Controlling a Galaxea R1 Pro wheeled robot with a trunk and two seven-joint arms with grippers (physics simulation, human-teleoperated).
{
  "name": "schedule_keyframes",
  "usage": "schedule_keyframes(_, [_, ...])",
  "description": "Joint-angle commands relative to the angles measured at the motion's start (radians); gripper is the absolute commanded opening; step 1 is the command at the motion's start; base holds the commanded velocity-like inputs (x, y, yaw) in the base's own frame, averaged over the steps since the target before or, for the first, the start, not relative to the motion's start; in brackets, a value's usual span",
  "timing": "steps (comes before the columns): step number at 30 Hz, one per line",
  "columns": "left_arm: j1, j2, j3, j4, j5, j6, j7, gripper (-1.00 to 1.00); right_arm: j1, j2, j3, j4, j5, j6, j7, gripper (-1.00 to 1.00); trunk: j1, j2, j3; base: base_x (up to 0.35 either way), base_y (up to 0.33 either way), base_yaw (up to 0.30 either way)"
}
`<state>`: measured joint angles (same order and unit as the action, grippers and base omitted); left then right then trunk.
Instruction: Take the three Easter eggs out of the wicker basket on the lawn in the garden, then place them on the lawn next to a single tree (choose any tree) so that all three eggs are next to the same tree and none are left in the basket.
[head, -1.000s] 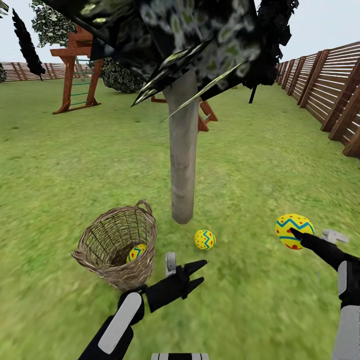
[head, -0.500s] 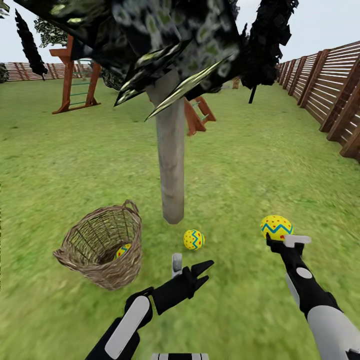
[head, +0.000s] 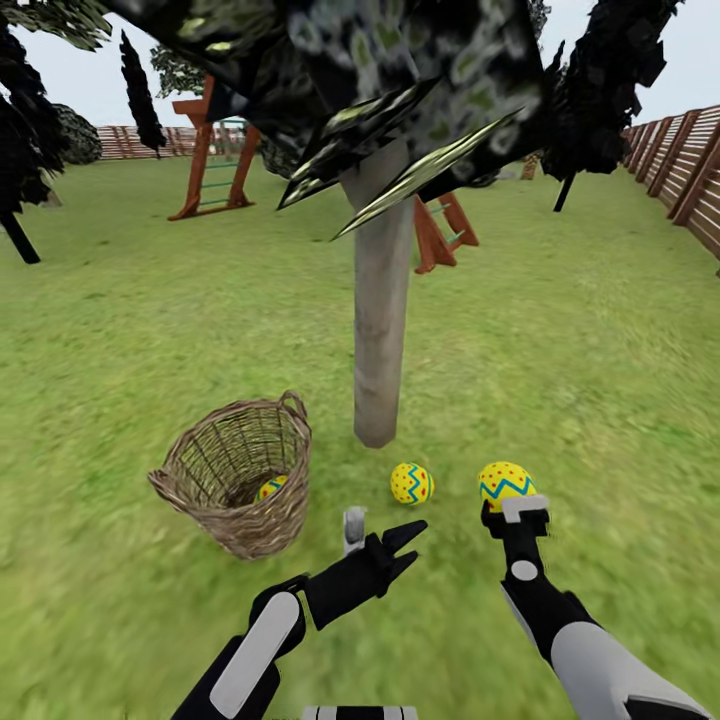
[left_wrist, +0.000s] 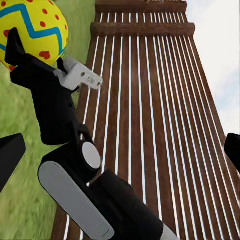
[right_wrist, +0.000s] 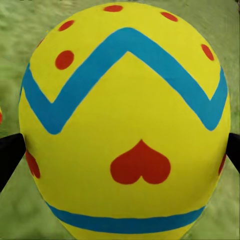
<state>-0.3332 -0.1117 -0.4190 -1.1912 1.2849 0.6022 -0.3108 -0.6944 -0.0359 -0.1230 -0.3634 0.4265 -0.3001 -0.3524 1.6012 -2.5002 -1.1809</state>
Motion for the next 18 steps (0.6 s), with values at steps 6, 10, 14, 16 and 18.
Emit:
schedule_keyframes(6, [-0.001, 0.0, -0.045, 0.001, 0.004, -0.023, 0.0, 1.0, 0.0, 0.001, -0.009, 0.013, 0.008, -0.008, 0.004, -1.0, 0.002, -0.001, -0.018, 0.0, -0.002, 0.249])
schedule_keyframes(10, [0.0, 0.0, -0.05, 0.001, 0.004, -0.024, 0.001, 1.0, 0.0, -0.004, -0.009, 0.01, 0.009, -0.005, 0.004, -1.0, 0.003, -0.002, -0.034, 0.0, 0.0, 0.016])
schedule_keyframes(14, [-0.001, 0.0, -0.05, 0.001, 0.004, -0.024, 0.001, 1.0, 0.0, -0.004, -0.008, 0.009, 0.009, -0.009, 0.004, -1.0, 0.005, -0.003, -0.049, 0.0, 0.0, 0.0])
schedule_keyframes(16, [0.0, 0.0, -0.051, 0.001, 0.004, -0.024, 0.001, 1.0, 0.0, -0.004, -0.008, 0.008, 0.009, -0.009, 0.004, -1.0, 0.006, -0.004, -0.057, 0.0, 0.0, 0.0])
schedule_keyframes(18, [-0.001, 0.0, -0.051, 0.001, 0.004, -0.024, 0.001, 1.0, 0.0, -0.004, -0.008, 0.009, 0.01, -0.009, 0.004, -1.0, 0.007, -0.004, -0.064, 0.0, 0.0, 0.0])
